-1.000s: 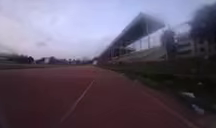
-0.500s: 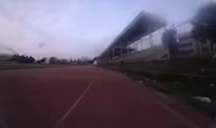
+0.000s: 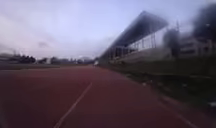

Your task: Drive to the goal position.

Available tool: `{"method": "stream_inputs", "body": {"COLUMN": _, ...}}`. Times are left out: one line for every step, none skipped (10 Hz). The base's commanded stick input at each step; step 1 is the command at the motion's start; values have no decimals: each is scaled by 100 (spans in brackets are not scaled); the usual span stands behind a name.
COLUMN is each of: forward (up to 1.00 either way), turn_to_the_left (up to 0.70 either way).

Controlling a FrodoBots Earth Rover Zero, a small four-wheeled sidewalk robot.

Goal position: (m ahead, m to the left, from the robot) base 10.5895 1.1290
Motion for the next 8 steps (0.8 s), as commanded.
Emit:
{"method": "stream_inputs", "body": {"forward": 70, "turn_to_the_left": 0}}
{"method": "stream_inputs", "body": {"forward": 70, "turn_to_the_left": 0}}
{"method": "stream_inputs", "body": {"forward": 70, "turn_to_the_left": 0}}
{"method": "stream_inputs", "body": {"forward": 70, "turn_to_the_left": 0}}
{"method": "stream_inputs", "body": {"forward": 70, "turn_to_the_left": 0}}
{"method": "stream_inputs", "body": {"forward": 70, "turn_to_the_left": 0}}
{"method": "stream_inputs", "body": {"forward": 70, "turn_to_the_left": 0}}
{"method": "stream_inputs", "body": {"forward": 70, "turn_to_the_left": 0}}
